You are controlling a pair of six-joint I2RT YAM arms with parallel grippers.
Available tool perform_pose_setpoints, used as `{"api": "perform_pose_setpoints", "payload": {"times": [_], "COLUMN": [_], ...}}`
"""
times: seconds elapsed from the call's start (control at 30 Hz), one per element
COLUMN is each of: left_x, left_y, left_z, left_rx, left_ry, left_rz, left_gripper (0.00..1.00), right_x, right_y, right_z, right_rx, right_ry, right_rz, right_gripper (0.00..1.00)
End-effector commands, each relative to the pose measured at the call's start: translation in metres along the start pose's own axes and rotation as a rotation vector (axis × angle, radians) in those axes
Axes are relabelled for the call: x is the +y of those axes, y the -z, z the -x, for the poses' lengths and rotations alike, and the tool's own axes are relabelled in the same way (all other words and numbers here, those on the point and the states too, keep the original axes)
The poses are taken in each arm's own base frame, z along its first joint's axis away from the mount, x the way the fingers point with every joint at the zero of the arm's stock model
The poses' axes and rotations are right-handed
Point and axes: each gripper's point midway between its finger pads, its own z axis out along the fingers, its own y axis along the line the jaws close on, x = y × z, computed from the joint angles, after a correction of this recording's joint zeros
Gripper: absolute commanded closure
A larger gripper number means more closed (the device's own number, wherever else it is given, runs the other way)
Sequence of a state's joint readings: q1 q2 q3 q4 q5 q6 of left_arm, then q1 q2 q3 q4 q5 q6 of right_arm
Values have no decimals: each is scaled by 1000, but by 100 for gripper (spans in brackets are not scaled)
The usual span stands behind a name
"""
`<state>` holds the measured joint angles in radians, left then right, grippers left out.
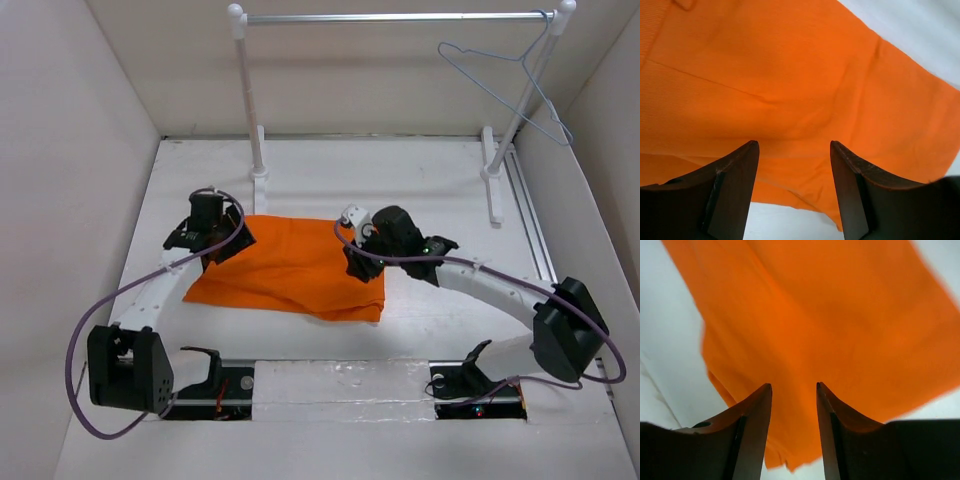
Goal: Place the trousers on the hanger
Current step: Fold the trousers at the center of the board.
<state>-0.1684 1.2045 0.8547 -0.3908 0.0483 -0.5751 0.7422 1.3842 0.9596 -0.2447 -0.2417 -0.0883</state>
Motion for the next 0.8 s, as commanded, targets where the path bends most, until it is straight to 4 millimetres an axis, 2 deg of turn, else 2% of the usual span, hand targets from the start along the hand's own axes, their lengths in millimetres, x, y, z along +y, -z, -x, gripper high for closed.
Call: {"api": "perform_pose_setpoints", "payload": {"times": [0.0,0.07,0.13,0.17,0.2,0.23,0.3,0.33,0.4,0.5,0.53,0.57,0.6,0.63,0.67,0.7,0.73,0.77], "left_x": [46,71,78,75,76,79,88,103,120,127,124,115,109,99,84,65,53,36], "left_y": [-8,-17,-17,-20,-22,-25,-29,-29,-31,-27,-24,-16,-10,-3,10,15,21,35], "left_z": [-3,-25,-21,-19,-19,-22,-23,-20,-30,-15,-6,12,24,33,57,61,69,91], "left_rx": [-2,53,58,71,85,111,117,107,133,112,87,33,-4,-28,-100,-107,-132,-199], "left_ry": [59,132,157,186,213,259,304,356,408,444,439,423,414,394,361,315,295,273], "left_rz": [99,155,207,209,206,192,188,206,216,220,213,177,149,123,100,71,50,10], "left_gripper": [44,45,44,44,44,44,44,44,44,44,44,44,44,44,44,44,45,46], "right_x": [-14,-15,-18,-19,-20,-23,-24,-24,-22,-24,-23,-25,-25,-21,-23,-23,-23,-21], "right_y": [8,4,-1,-3,-6,-5,-3,-2,5,15,17,20,22,27,34,39,51,61], "right_z": [-33,-51,-66,-77,-86,-99,-112,-116,-132,-144,-139,-135,-111,-100,-79,-57,-7,10], "right_rx": [51,82,120,149,179,218,257,270,314,326,310,304,256,250,209,174,75,62], "right_ry": [-55,-72,-88,-97,-105,-112,-122,-118,-126,-137,-128,-124,-82,-70,-51,-2,33,56], "right_rz": [-55,-60,-76,-81,-86,-109,-125,-138,-157,-179,-171,-168,-151,-129,-125,-112,-100,-94], "right_gripper": [52,52,60,72,78,91,95,98,100,100,100,94,88,73,67,62,60,58]}}
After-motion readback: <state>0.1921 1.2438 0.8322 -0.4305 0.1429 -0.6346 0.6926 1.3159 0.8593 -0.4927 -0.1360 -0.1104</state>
